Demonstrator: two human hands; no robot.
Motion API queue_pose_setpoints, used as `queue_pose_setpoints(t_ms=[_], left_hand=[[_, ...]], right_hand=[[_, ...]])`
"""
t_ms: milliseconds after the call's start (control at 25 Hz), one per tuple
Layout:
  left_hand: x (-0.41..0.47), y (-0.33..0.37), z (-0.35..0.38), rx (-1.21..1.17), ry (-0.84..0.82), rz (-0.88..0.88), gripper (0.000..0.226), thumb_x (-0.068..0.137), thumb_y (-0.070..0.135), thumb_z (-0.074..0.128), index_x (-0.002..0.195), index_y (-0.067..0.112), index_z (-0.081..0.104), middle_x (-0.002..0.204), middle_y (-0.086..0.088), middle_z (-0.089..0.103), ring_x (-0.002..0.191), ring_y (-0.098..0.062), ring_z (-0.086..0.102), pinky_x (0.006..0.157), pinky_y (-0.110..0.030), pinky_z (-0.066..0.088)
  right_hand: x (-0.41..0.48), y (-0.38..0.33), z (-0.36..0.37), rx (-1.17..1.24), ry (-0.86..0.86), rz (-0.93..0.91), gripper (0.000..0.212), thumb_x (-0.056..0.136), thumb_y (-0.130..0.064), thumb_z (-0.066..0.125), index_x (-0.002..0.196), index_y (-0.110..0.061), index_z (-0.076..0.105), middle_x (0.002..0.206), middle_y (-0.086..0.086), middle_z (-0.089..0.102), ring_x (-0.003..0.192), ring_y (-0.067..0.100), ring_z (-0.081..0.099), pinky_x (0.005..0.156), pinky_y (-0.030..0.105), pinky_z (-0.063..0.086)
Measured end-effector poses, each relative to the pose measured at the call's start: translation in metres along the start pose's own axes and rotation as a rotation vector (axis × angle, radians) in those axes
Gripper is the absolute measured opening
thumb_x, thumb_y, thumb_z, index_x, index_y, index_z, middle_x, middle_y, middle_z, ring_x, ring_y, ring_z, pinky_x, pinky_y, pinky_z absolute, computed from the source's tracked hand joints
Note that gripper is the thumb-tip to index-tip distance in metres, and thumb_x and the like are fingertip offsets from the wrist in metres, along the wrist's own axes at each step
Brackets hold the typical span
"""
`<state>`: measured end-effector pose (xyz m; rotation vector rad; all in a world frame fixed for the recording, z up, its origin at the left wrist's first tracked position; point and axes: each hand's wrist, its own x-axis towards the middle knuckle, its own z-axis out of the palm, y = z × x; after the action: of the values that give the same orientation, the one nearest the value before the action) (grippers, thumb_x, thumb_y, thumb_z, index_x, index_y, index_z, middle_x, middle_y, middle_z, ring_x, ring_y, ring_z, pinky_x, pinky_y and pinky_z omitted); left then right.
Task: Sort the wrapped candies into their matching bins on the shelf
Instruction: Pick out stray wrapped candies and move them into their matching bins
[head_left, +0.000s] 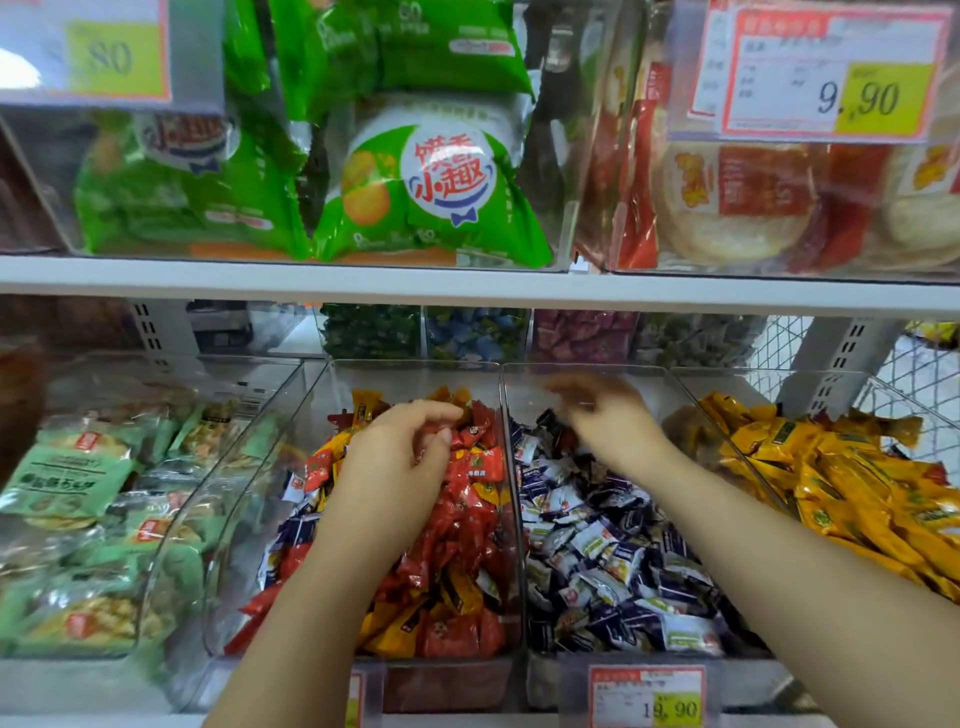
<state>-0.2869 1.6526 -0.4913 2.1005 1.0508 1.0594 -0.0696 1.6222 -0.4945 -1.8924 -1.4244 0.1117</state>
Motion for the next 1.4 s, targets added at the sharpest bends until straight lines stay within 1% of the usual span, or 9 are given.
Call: queue_pose_setpoints(t_ms=[120,240,320,440,720,920,1120,1240,1400], left_hand=[[0.005,0.004,0.010,-0.003,-0.043,0.012,0.023,0.093,0.017,0.053,0.106,0.033,0.063,0.094,0.018,0.060,0.080,0.007,0.053,0.063,0.003,0.037],[0.010,0.005,0.021,0.009,-0.084,0.027,0.024,0.093,0.018,0.053,0.107,0.034,0.063,0.093,0.013,0.061,0.080,0.005,0.053,0.065,0.003,0.037],[0.012,0.006,0.027,0.018,-0.120,0.047,0.024,0.093,0.018,0.053,0.109,0.034,0.063,0.095,0.010,0.062,0.083,0.002,0.055,0.067,0.001,0.039],[0.014,0.008,0.033,0.032,-0.156,0.078,0.026,0.093,0.017,0.053,0.114,0.031,0.062,0.098,0.016,0.058,0.085,0.007,0.051,0.067,0.007,0.034],[0.010,0.009,0.033,0.054,-0.166,0.107,0.027,0.093,0.017,0.052,0.115,0.031,0.061,0.094,0.026,0.051,0.086,0.012,0.049,0.070,0.006,0.034],[0.011,0.007,0.030,0.058,-0.164,0.095,0.026,0.093,0.018,0.053,0.113,0.031,0.062,0.101,0.013,0.060,0.085,0.007,0.050,0.070,0.005,0.035],[0.012,0.009,0.022,0.020,-0.065,0.049,0.023,0.093,0.019,0.053,0.103,0.038,0.060,0.091,0.011,0.062,0.074,0.007,0.054,0.062,-0.006,0.043],[0.012,0.005,0.013,-0.002,0.111,-0.039,0.018,0.093,0.018,0.053,0.101,0.030,0.064,0.075,0.008,0.060,0.058,-0.003,0.052,0.049,-0.015,0.040],[0.009,0.000,0.004,-0.034,0.194,-0.038,0.018,0.090,0.014,0.056,0.096,0.029,0.065,0.077,0.010,0.063,0.068,-0.003,0.057,0.054,-0.007,0.039]], right_hand=[[0.011,0.033,-0.006,-0.179,-0.013,0.088,0.036,0.093,0.000,0.042,0.122,-0.011,0.060,0.131,0.005,0.056,0.120,0.018,0.051,0.092,0.008,0.029],[0.012,0.050,0.000,-0.218,-0.187,0.123,0.039,0.094,-0.007,0.048,0.133,-0.012,0.049,0.139,0.006,0.048,0.128,0.022,0.044,0.099,0.019,0.030],[0.010,0.054,0.008,-0.230,-0.306,0.067,0.047,0.092,-0.012,0.054,0.137,-0.015,0.043,0.141,0.005,0.046,0.128,0.023,0.043,0.100,0.022,0.033],[0.012,0.059,0.013,-0.300,-0.323,0.017,0.047,0.088,-0.016,0.060,0.134,-0.015,0.047,0.135,0.008,0.051,0.121,0.026,0.048,0.099,0.029,0.038],[0.017,0.057,0.017,-0.516,-0.367,0.157,0.043,0.084,-0.033,0.064,0.123,-0.016,0.056,0.119,0.013,0.050,0.107,0.031,0.052,0.092,0.036,0.046],[0.013,0.053,0.011,-0.356,-0.260,0.174,0.021,0.086,-0.021,0.062,0.105,-0.012,0.066,0.111,0.007,0.062,0.102,0.025,0.057,0.082,0.029,0.046],[-0.005,0.020,-0.009,-0.105,0.157,0.077,0.020,0.093,-0.027,0.053,0.094,-0.011,0.066,0.085,0.001,0.061,0.082,0.019,0.059,0.057,0.018,0.032],[-0.020,-0.034,-0.011,0.169,0.097,-0.070,0.017,0.091,-0.021,0.057,0.106,-0.016,0.063,0.087,-0.006,0.059,0.073,-0.003,0.052,0.063,0.000,0.037],[-0.024,-0.069,0.007,0.158,-0.047,-0.182,0.033,0.091,-0.020,0.056,0.124,-0.022,0.057,0.106,-0.004,0.064,0.093,0.008,0.057,0.078,0.015,0.041]])
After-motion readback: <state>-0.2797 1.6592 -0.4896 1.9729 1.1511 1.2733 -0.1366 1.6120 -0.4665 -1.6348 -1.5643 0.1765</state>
